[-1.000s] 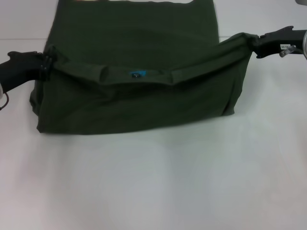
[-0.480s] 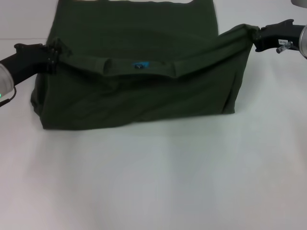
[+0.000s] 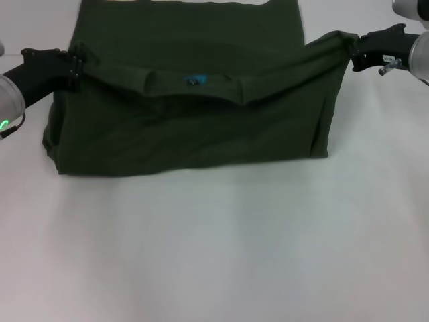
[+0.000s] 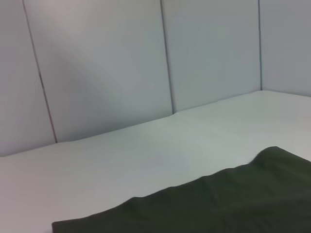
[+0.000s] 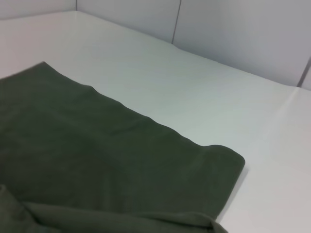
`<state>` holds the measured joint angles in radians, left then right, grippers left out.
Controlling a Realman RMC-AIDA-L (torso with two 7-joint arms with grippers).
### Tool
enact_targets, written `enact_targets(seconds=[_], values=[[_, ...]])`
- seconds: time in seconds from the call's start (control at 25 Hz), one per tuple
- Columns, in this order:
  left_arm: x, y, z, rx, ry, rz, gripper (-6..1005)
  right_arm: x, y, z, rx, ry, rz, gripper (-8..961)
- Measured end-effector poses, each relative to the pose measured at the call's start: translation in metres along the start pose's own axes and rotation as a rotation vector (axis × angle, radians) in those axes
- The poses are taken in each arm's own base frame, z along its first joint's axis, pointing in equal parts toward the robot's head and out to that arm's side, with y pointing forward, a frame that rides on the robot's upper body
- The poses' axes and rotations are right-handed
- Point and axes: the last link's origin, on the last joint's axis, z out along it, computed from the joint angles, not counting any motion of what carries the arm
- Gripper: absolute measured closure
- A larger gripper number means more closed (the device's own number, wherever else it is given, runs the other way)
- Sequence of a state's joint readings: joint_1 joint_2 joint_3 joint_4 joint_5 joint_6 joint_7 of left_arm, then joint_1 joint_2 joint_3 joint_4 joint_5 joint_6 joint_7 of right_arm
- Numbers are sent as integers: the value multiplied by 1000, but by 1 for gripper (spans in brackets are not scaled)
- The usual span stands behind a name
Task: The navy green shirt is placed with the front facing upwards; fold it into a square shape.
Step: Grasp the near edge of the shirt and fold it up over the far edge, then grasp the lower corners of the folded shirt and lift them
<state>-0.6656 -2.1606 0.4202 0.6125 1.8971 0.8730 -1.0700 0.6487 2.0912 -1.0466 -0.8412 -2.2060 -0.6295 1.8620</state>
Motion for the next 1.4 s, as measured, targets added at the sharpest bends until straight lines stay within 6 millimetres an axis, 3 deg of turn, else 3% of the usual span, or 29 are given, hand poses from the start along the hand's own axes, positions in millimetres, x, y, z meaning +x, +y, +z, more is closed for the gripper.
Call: enact_targets(seconds=[0.52,0.84,0.96,1.08,1.4], values=[[-1,3,12,36,-22,27,891,2,11,11,-22,0,-20,942],[-7,6,27,102,-113,58,877,2,14,15,-39,2,-42,802],[-7,7,29,104,-122,61,740,1,13,15,-29,-2,-40,750],[-7,6,27,110,-111,34,602,3,11,14,-18,-2,-32,508],[-11,-3,2,62,-26,-138,273,7,8,5,-64,-8,22,331]])
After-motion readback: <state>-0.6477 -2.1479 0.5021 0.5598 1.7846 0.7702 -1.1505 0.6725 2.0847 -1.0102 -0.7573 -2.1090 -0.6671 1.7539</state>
